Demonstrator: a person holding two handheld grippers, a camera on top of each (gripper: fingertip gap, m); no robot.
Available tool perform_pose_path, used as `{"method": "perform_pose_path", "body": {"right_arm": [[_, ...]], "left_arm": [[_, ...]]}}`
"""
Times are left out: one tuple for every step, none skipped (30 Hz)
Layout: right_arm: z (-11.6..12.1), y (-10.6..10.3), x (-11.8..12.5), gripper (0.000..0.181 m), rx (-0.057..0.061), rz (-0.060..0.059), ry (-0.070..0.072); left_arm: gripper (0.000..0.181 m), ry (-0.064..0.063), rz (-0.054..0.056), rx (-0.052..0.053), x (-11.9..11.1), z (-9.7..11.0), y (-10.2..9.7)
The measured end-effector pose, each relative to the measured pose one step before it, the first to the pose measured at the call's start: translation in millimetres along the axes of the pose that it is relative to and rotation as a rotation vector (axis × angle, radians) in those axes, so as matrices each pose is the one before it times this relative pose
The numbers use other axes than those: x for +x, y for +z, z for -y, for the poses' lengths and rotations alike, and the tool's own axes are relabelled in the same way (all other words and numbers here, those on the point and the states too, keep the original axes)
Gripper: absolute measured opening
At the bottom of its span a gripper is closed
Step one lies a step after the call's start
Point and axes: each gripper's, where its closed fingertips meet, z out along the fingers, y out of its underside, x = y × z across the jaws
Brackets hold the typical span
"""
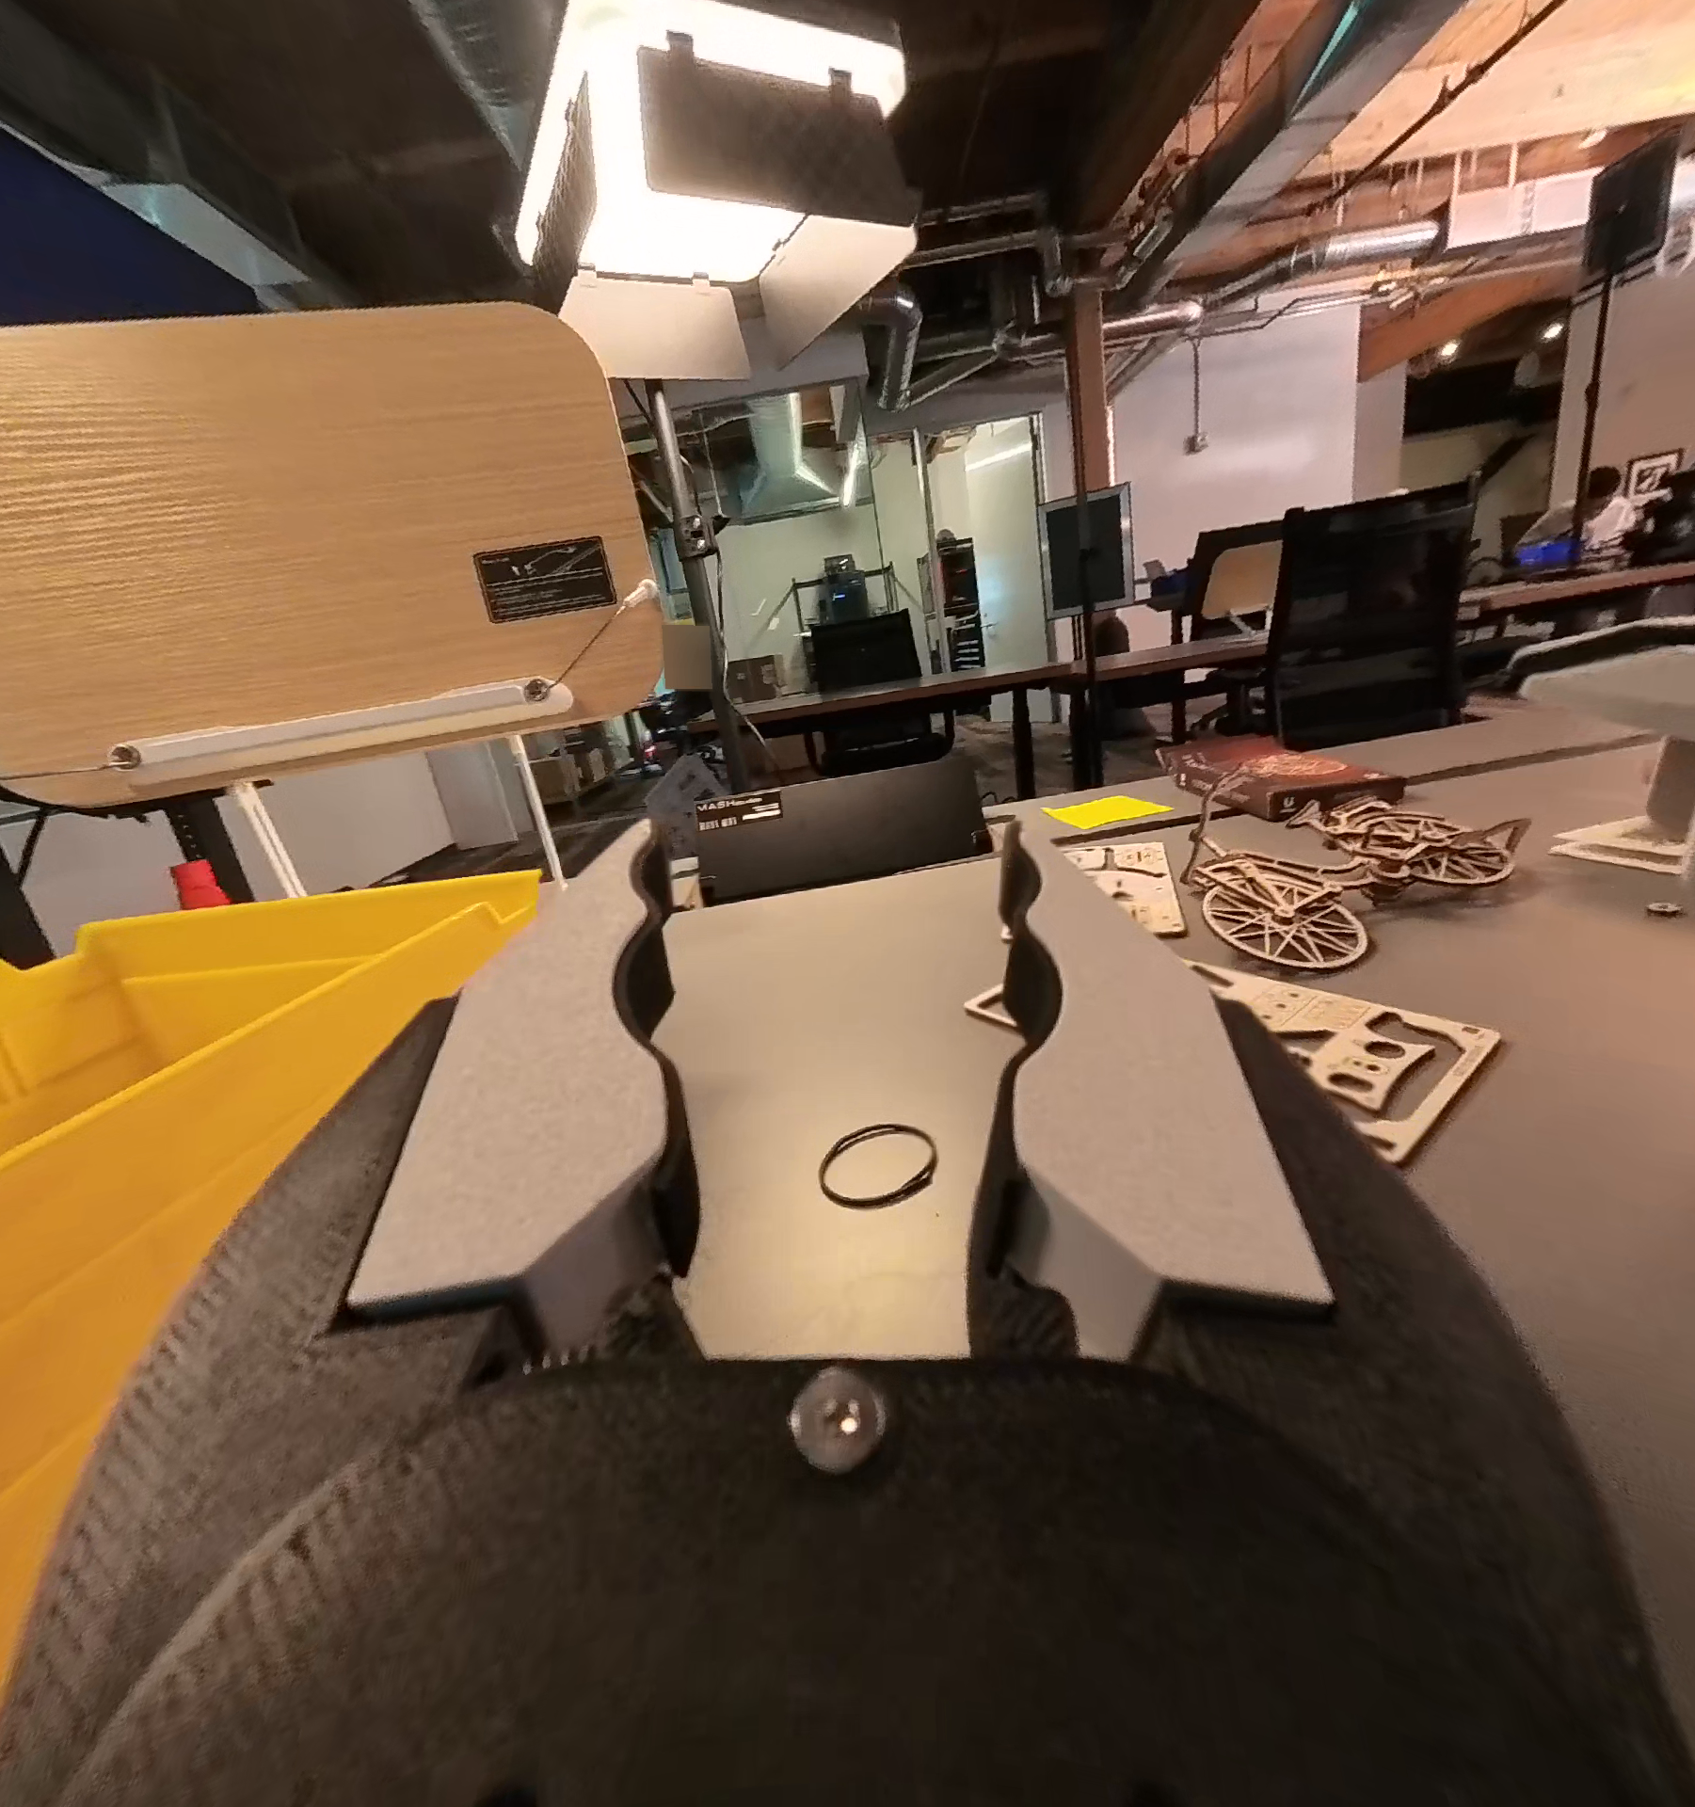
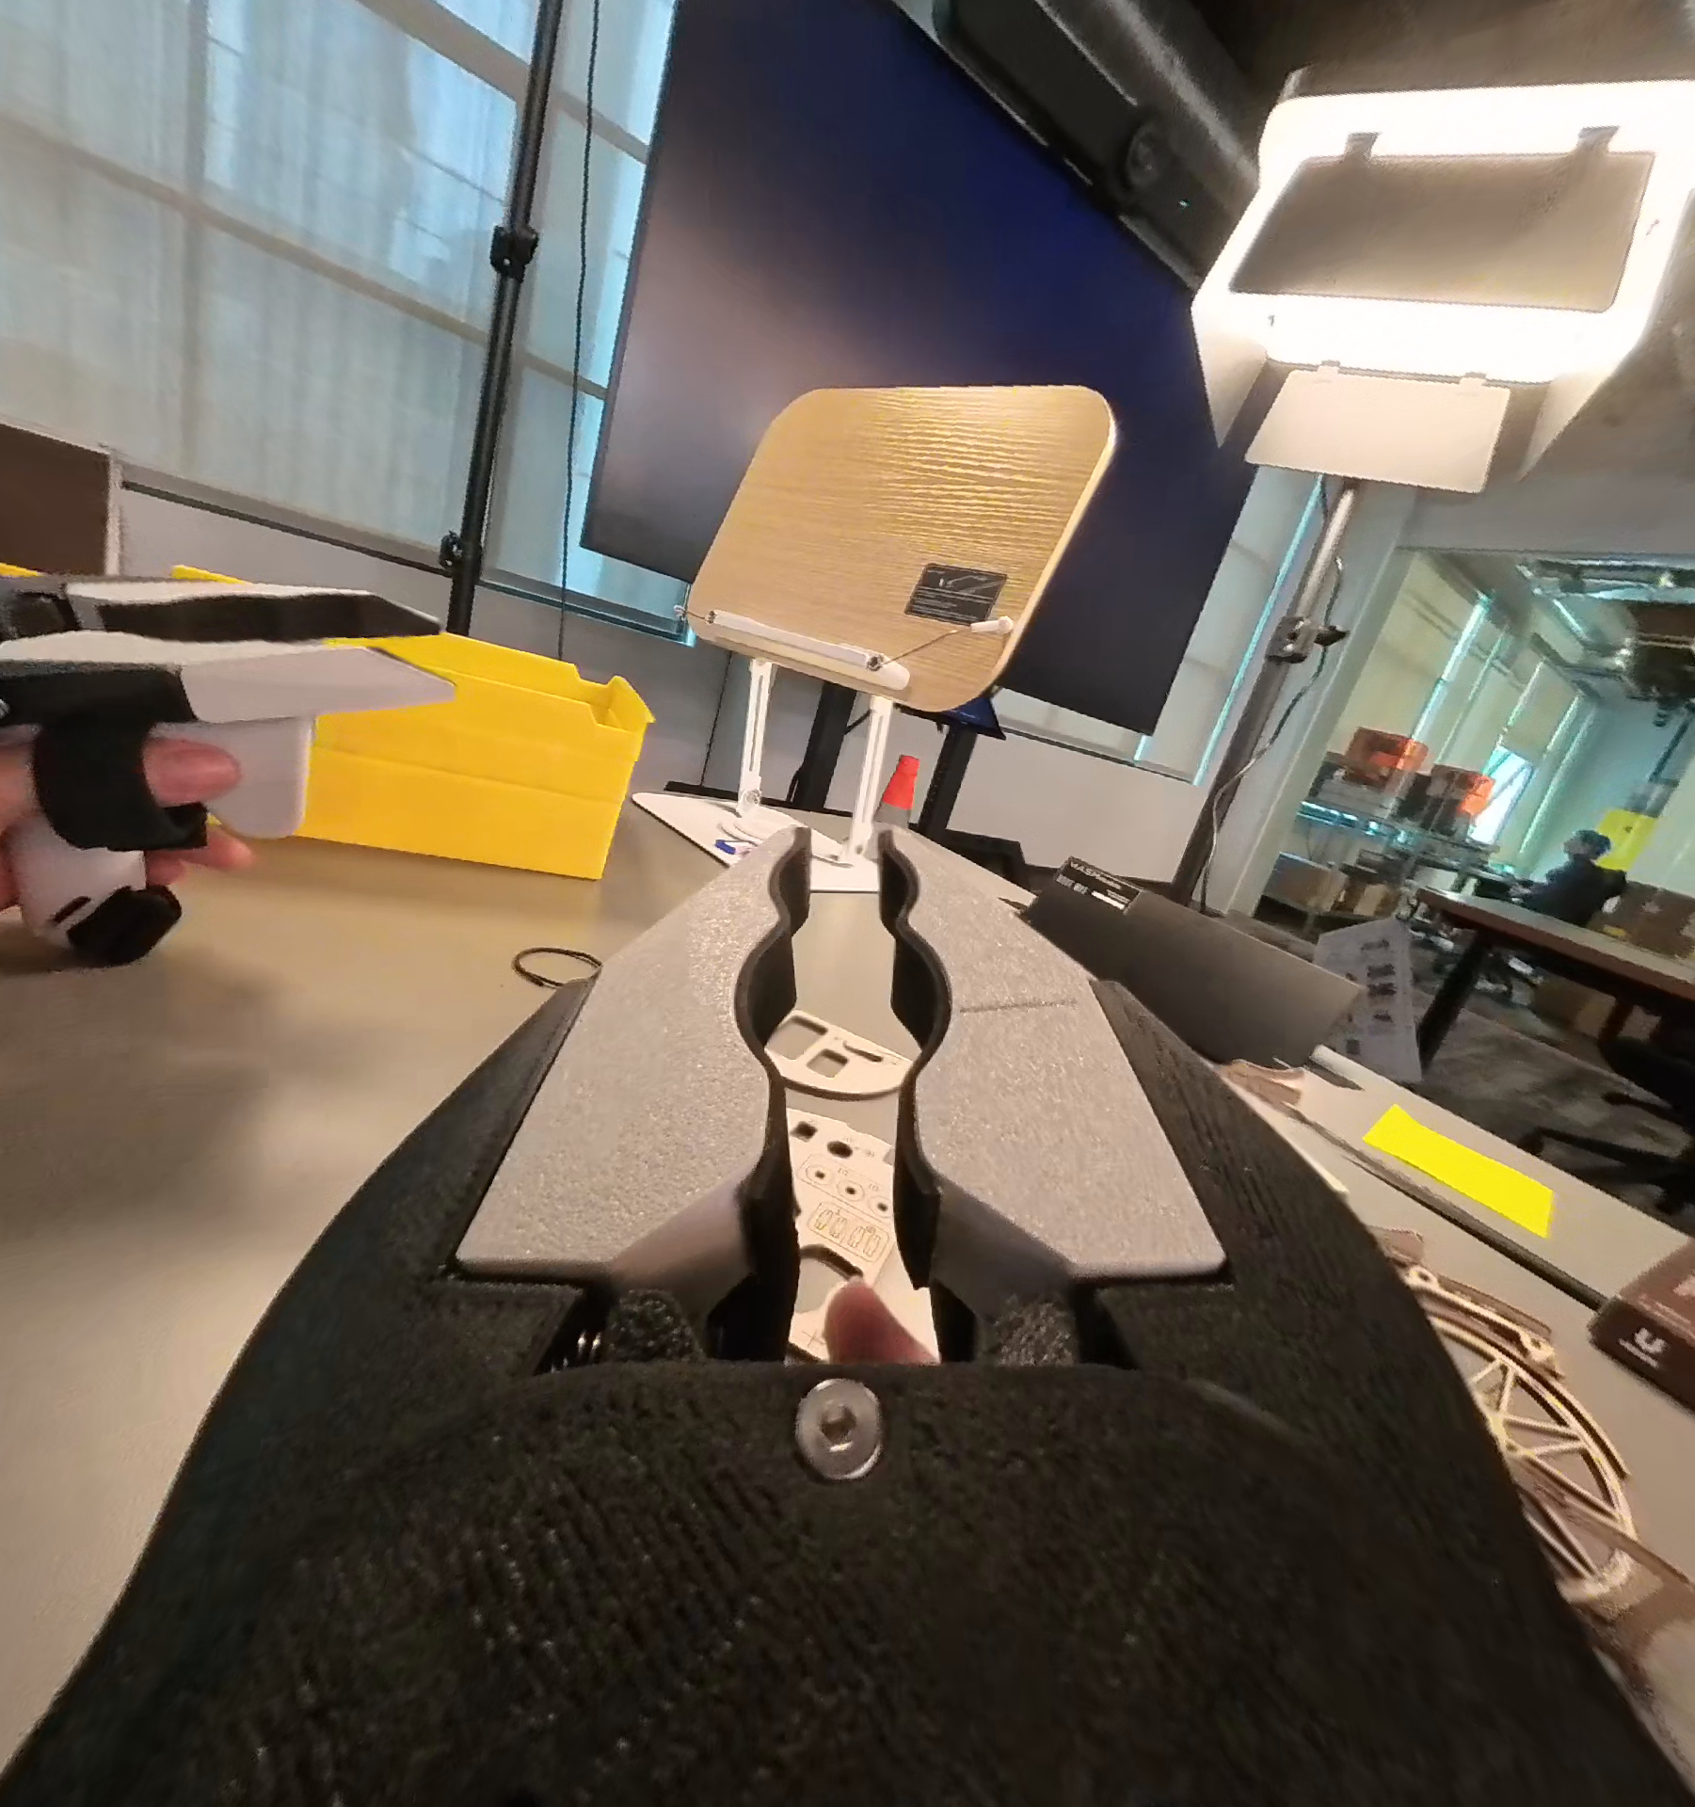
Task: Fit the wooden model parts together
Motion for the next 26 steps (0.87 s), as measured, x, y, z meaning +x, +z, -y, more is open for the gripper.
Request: {"method": "perform_pose_path", "body": {"right_arm": [[-0.13,-0.39,1.47,0.012,0.0001,-0.0041,0.0105],[-0.07,-0.34,0.44,0.012,-0.0001,-0.0005,0.008],[0.16,-0.05,-0.06,0.012,-0.0002,0.0006,0.0019],[0.19,-0.11,-0.52,0.012,-0.0004,0.0019,-0.0027],[0.01,-0.01,-0.97,0.012,-0.0013,0.0033,-0.0038],[0.0,0.0,-0.67,0.012,-0.0017,0.0023,-0.003],[-0.1,-0.01,-0.61,0.012,-0.0014,0.002,-0.001],[-0.21,0.17,-0.83,0.011,-0.0016,0.0031,0.0011],[-0.39,0.32,-0.85,0.011,-0.0023,0.0039,0.0009],[-0.47,0.39,-0.86,0.011,-0.0027,0.0046,-0.0003],[-0.34,0.42,-1.05,0.011,-0.0022,0.0049,-0.001],[-0.07,0.34,-0.97,0.011,-0.0006,0.0045,-0.0012],[0.09,0.21,-0.84,0.011,0.0002,0.0038,-0.0012],[0.03,0.17,-0.82,0.012,-0.0004,0.0031,-0.0014],[0.0,0.15,-0.8,0.012,-0.0007,0.0033,-0.0021],[-0.08,0.24,-0.89,0.012,-0.0004,0.0039,-0.0025],[0.06,0.09,-0.73,0.012,-0.0002,0.0034,-0.002],[-0.04,0.08,-0.38,0.011,0.0001,0.0018,-0.0013],[0.09,-0.08,-0.16,0.011,0.0003,0.0008,-0.0007],[0.1,0.04,-0.22,0.011,0.0005,0.0012,-0.0005],[0.04,-0.08,-0.24,0.011,0.0006,0.0012,-0.0007],[0.08,0.02,-0.33,0.011,0.0001,0.0015,-0.0009],[-0.16,0.14,-0.4,0.011,-0.0005,0.0019,-0.0014],[-0.07,0.15,-0.39,0.012,-0.0008,0.0015,-0.0017],[0.01,-0.02,-0.29,0.011,-0.0003,0.0013,-0.0012],[0.0,0.1,-0.24,0.011,0.0,0.0011,-0.0002]], "left_arm": [[0.066,0.0057,0.0076,-0.0031,-1.02,-0.42,0.03],[0.065,0.0011,0.0063,-0.0005,-1.22,-0.03,-0.36],[0.065,-0.0016,0.0062,0.0017,-1.41,0.25,-0.35],[0.065,-0.0056,0.0064,0.0032,-1.63,0.38,-0.59],[0.065,-0.0085,0.0052,0.004,-1.58,0.44,-0.5],[0.065,-0.0095,0.0033,0.0042,-1.38,0.43,-0.31],[0.065,-0.009,0.0021,0.0034,-1.12,0.43,-0.28],[0.064,-0.0074,0.0013,0.0031,-0.9,0.33,-0.33],[0.064,-0.0054,0.0003,0.003,-0.55,0.45,-0.25],[0.064,-0.0037,-0.0002,0.0031,-0.35,0.3,-0.29],[0.063,-0.0019,-0.0009,0.0025,-0.04,0.34,-0.25],[0.063,0.0006,-0.0032,0.0008,0.59,0.15,-0.03],[0.062,0.0025,-0.0063,-0.001,1.23,-0.14,0.12],[0.061,0.0058,-0.0071,-0.0023,1.47,-0.36,0.31],[0.06,0.0068,-0.0057,-0.0029,1.4,-0.32,0.31],[0.059,0.006,-0.0047,-0.0033,1.15,-0.51,0.33],[0.059,0.0046,-0.0025,-0.0024,0.63,-0.36,0.21],[0.059,0.0026,-0.0009,-0.0009,0.34,-0.12,0.09],[0.058,0.0001,-0.0003,-0.0005,-0.03,-0.02,0.12],[0.058,-0.0012,-0.0002,-0.0001,-0.11,-0.04,-0.02],[0.058,-0.0014,-0.0007,0.0002,-0.02,0.0,0.0],[0.057,-0.0009,-0.0007,-0.0001,-0.06,-0.04,-0.02],[0.057,0.0,0.0001,0.0,-0.02,0.01,0.0],[0.057,0.0005,0.0005,0.0001,-0.01,0.04,-0.03],[0.057,0.0001,0.0016,0.0002,-0.23,0.02,0.01],[0.058,-0.001,0.0058,0.0004,-0.82,0.09,-0.15]]}}
